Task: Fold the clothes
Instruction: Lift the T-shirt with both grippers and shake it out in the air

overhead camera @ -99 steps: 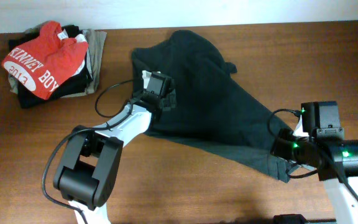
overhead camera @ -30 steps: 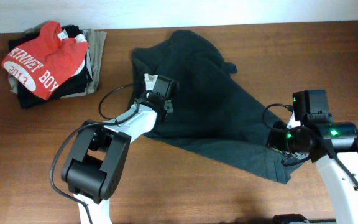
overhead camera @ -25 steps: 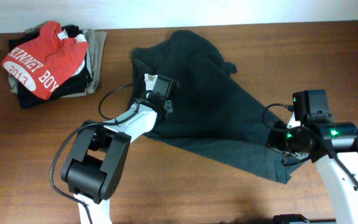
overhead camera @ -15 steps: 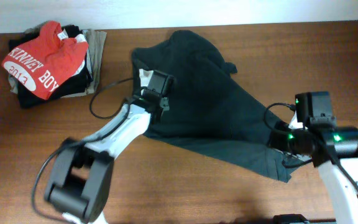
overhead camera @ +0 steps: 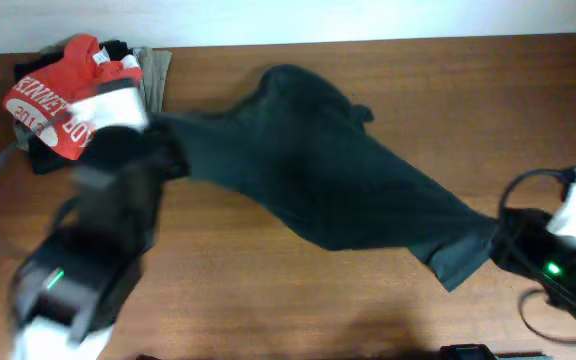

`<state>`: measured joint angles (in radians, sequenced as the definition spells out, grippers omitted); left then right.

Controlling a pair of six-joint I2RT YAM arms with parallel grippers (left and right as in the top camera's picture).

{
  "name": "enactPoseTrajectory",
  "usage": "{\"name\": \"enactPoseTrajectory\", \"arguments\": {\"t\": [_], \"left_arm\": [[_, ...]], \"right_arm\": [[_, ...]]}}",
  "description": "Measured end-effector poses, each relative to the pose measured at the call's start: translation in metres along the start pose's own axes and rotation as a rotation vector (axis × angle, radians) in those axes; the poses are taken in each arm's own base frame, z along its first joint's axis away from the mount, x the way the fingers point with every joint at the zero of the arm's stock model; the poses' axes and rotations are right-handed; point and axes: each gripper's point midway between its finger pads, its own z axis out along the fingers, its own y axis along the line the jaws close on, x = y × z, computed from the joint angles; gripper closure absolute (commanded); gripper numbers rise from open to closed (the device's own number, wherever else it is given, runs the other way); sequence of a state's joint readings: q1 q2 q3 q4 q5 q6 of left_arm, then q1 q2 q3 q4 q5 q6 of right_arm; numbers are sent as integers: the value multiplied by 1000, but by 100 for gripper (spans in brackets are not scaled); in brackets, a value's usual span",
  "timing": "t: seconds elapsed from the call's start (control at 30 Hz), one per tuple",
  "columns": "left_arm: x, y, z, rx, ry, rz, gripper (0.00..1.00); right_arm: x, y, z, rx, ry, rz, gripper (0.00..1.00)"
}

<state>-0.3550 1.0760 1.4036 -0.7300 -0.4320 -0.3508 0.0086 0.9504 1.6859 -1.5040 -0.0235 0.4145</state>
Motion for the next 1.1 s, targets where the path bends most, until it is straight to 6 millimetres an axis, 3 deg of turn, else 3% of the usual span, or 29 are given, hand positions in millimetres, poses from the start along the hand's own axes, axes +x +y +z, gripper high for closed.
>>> {"name": "enactPoseTrajectory", "arguments": {"t": [0.1, 0.17, 0.27, 0.4, 0.47, 0.57, 0.67, 0.73, 0.77, 0.83, 0.9, 0.93, 0.97, 1.0, 1.03, 1.1], "left_arm": [[-39, 28, -53, -24, -107, -44, 99], [-51, 44, -73, -66, -144, -58, 99], [-60, 57, -87, -116, -169, -68, 99], [-68, 53, -75, -133, -188, -75, 99], [-67, 46, -53, -148, -161, -61, 99], [-51, 25, 13, -185, -72, -9, 99], [-30, -5, 103, -201, -29, 65, 99], [-19, -17, 145, -204, -29, 113, 99], [-6, -17, 164, -217, 4, 160, 99], [-1, -12, 176, -238, 45, 212, 99], [-41, -8, 170, -246, -9, 206, 99], [-70, -6, 157, -245, -53, 198, 99], [-110, -3, 136, -242, -126, 175, 99], [-153, 2, 107, -240, -217, 150, 99], [-196, 10, 65, -240, -327, 122, 99], [-232, 23, 9, -243, -427, 102, 99]], "right_arm": [[-19, -3, -32, 42, -72, -25, 96], [-28, -8, -44, 84, -97, -26, 96], [-53, -4, -58, 100, -168, -24, 96], [-77, 0, -55, 115, -213, -22, 96], [-88, -1, -37, 158, -187, -25, 96], [-107, 2, 16, 219, -97, -49, 96], [-140, 15, 93, 234, -59, -88, 96], [-150, 24, 136, 210, -25, -128, 96], [-150, 26, 151, 202, -2, -142, 96], [-153, 29, 155, 188, 5, -158, 96], [-175, 36, 126, 152, -79, -166, 96], [-192, 36, 99, 139, -158, -156, 96], [-216, 33, 59, 131, -285, -136, 96], [-227, 29, 24, 131, -376, -124, 96], [-229, 18, -24, 146, -475, -100, 96], [-209, 5, -80, 168, -548, -77, 96]]}}
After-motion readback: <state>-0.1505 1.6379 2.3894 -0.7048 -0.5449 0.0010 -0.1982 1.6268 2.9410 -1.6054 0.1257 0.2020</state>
